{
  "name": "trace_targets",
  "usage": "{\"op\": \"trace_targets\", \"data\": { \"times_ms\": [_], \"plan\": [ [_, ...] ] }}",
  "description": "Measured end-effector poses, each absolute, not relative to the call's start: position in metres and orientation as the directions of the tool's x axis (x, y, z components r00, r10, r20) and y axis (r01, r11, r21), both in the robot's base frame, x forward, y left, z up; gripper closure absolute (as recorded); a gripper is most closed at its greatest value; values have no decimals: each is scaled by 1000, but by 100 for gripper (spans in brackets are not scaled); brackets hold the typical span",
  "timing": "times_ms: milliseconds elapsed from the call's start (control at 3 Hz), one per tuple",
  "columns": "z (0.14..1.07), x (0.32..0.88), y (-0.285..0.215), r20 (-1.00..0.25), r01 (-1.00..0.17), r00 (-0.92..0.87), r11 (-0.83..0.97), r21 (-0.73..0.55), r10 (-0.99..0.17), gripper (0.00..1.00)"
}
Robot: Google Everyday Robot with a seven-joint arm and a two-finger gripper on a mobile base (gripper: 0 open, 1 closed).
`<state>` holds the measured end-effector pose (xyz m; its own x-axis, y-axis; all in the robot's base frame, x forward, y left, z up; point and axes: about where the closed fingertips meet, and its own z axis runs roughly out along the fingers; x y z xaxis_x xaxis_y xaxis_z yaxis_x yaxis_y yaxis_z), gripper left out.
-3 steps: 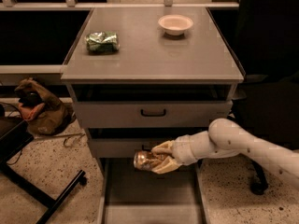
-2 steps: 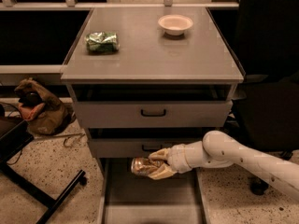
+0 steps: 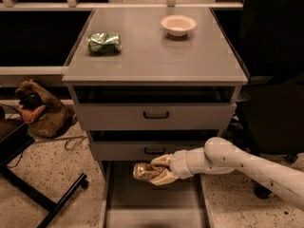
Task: Place orange can into bottom drawer
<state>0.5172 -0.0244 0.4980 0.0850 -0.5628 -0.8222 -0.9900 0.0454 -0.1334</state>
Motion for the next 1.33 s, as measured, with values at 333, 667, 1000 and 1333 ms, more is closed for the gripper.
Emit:
{"op": "trace_targets", "data": {
  "times_ms": [333, 667, 1000, 1333],
  "plan": [
    [450, 519, -37, -848, -989, 45, 98, -113, -528, 100],
    [394, 511, -54, -872, -984, -14, 162, -74, -489, 100],
    [394, 511, -54, -872, -984, -14, 162, -74, -489, 100],
    [368, 510, -50, -872, -986, -36, 160, -48, -488, 100]
  ]
}}
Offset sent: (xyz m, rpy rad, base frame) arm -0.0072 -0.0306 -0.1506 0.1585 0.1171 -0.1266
